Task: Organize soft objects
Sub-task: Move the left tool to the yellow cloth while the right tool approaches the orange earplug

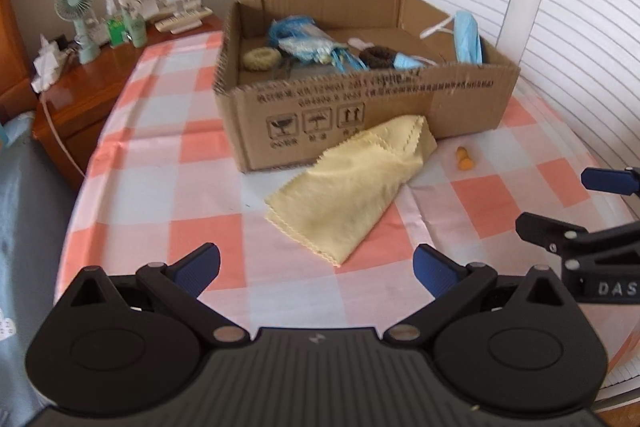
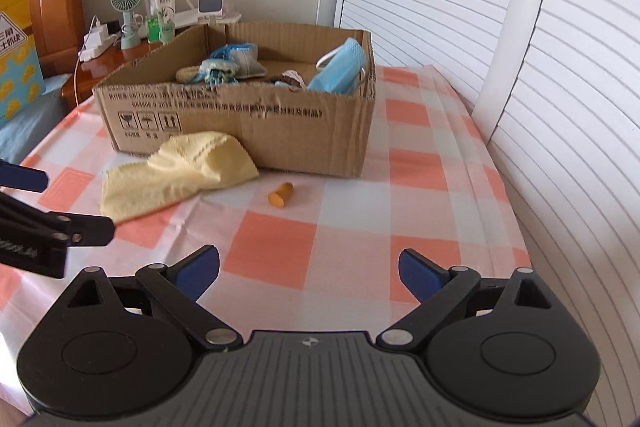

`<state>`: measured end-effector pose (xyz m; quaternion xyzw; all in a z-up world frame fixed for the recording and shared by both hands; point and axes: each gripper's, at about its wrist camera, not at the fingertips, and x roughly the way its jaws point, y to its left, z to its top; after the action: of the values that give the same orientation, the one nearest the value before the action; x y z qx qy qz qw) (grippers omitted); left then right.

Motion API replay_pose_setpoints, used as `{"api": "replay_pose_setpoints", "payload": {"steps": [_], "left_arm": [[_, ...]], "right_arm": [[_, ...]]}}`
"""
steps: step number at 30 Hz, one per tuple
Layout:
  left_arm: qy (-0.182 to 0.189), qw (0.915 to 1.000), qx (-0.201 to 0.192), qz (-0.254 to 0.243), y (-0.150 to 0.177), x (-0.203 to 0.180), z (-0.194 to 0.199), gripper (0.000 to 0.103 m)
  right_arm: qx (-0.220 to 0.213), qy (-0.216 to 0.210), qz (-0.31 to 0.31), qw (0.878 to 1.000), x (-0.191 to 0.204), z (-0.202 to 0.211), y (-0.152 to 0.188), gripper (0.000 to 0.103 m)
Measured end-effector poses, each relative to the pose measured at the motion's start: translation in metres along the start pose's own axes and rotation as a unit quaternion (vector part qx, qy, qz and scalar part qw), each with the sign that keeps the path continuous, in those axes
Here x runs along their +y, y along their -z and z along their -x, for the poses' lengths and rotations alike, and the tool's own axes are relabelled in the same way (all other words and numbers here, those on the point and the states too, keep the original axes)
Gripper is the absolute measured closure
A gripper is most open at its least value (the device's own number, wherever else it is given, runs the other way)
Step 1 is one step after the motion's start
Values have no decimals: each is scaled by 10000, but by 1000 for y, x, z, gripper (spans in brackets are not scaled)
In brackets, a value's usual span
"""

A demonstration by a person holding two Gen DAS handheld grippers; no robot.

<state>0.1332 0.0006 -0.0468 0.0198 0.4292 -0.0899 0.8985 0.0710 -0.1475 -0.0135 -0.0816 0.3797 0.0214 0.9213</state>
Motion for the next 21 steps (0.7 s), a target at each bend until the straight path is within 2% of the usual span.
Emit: {"api": "replay_pose_setpoints", "payload": {"steps": [4, 7, 14, 21], "left_arm": [[117, 9993, 258, 226, 4, -2, -22, 1], [99, 9997, 135, 160, 2, -10, -23, 1], [363, 9991, 8, 220, -17, -26, -41, 1], [229, 9982, -135, 531, -38, -33, -59, 1]], "right_arm": [[10, 98, -1, 10000, -6, -3, 6, 5], [56, 100, -98, 9999, -13, -7, 10, 5], [248, 116, -243, 9993, -21, -20, 18, 5], [273, 91, -204, 9994, -22, -21, 22, 3]]}}
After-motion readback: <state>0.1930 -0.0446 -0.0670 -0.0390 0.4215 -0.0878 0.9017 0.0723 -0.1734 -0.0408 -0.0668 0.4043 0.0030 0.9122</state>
